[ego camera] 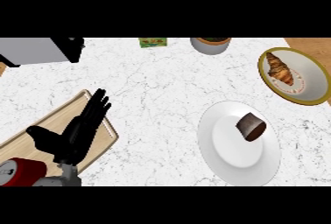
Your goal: Pick the croissant from the plate and place it in the bowl
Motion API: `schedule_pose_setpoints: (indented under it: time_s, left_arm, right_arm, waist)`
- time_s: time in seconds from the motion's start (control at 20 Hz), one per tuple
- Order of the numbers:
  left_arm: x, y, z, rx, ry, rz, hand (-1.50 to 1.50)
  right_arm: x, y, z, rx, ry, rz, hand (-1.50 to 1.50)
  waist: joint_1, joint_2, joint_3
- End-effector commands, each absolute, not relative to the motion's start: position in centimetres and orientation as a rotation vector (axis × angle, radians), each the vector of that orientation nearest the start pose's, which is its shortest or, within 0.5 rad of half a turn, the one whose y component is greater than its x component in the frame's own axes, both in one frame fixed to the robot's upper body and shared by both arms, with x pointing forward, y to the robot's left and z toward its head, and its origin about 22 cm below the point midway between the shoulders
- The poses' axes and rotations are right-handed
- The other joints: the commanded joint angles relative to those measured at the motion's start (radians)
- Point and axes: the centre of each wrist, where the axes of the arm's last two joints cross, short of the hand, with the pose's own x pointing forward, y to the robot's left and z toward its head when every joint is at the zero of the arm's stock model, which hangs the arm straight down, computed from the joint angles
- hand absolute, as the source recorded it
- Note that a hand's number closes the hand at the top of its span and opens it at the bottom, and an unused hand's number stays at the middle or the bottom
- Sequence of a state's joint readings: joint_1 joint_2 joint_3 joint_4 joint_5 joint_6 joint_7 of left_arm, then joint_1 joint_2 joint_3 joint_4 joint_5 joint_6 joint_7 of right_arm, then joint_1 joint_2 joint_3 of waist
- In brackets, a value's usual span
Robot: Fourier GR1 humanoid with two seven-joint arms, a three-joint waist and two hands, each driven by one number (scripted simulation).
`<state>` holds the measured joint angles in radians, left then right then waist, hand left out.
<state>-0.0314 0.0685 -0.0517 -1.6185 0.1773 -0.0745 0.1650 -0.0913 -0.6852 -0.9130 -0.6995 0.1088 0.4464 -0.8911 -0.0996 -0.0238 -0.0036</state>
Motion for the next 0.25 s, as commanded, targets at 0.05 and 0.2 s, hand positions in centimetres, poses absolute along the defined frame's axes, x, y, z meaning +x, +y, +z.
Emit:
schedule_pose_setpoints:
  time_s: [0.05,0.2]
  left_arm:
    - [24.6,24.4,1.7,-0.165,-1.468,-0.025,0.00]
    - [24.7,22.7,2.3,-0.183,-1.481,-0.036,0.00]
  right_arm:
    - [4.2,-56.6,-1.4,-0.498,-2.006,-0.004,1.50]
    - [0.2,-54.6,-3.3,-0.408,-1.890,0.048,1.50]
  waist:
    - [-0.017,0.003,0.000]
    - [-0.029,0.001,0.003]
